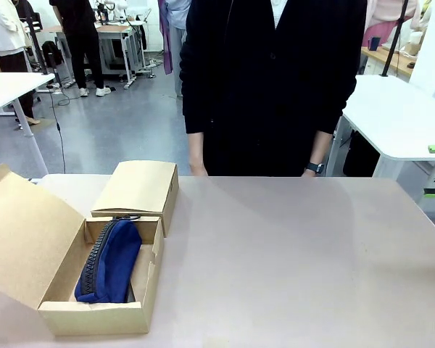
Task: Place items inside the box.
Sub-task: Close the lid of the Mailer Box closest to the robot.
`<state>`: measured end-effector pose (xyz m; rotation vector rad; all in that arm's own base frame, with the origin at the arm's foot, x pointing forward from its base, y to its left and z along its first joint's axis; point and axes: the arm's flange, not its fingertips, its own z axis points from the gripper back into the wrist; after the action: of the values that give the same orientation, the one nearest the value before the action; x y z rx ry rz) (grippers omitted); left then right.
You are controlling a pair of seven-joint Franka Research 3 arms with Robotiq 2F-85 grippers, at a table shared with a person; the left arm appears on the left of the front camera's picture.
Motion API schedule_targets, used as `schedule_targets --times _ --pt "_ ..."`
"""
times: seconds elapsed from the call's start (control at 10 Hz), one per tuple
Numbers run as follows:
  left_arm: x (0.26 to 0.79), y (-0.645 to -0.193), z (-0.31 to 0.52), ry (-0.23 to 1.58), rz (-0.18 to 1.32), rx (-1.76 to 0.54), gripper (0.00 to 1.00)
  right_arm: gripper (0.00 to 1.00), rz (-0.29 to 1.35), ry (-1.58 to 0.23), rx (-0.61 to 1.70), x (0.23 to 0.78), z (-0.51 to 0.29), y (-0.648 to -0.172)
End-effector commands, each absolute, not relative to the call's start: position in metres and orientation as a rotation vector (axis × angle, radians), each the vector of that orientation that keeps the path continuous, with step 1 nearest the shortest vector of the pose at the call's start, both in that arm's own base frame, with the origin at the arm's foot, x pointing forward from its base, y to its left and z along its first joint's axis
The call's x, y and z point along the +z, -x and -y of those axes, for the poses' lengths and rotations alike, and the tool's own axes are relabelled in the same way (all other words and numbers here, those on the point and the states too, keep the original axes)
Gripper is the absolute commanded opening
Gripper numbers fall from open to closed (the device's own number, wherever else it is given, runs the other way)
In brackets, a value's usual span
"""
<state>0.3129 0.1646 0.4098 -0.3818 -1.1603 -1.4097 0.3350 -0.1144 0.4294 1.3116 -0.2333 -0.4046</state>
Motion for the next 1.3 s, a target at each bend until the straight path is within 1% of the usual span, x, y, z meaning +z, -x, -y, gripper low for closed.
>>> schedule_targets --times 0.0,0.5,0.8,1.0,1.2 --pt "0.398 -0.287 -0.121 0.447 1.147 -1.420 1.00 1.00 0.241 -1.327 -0.406 0.433 0.114 -0.335" --pt "0.405 -0.271 -0.056 0.702 1.215 -1.395 1.00 1.00 0.241 -1.327 -0.406 0.433 0.114 -0.335" --pt "0.391 -0.261 -0.001 0.875 1.127 -1.504 1.00 1.00 0.241 -1.327 -0.406 0.433 0.114 -0.335" --pt "0.376 -0.254 0.037 0.912 1.050 -1.586 1.00 1.00 0.241 -1.327 -0.406 0.433 0.114 -0.335" --pt "0.356 -0.239 0.066 0.971 0.923 -1.677 1.00 1.00 0.241 -1.327 -0.406 0.433 0.114 -0.335"
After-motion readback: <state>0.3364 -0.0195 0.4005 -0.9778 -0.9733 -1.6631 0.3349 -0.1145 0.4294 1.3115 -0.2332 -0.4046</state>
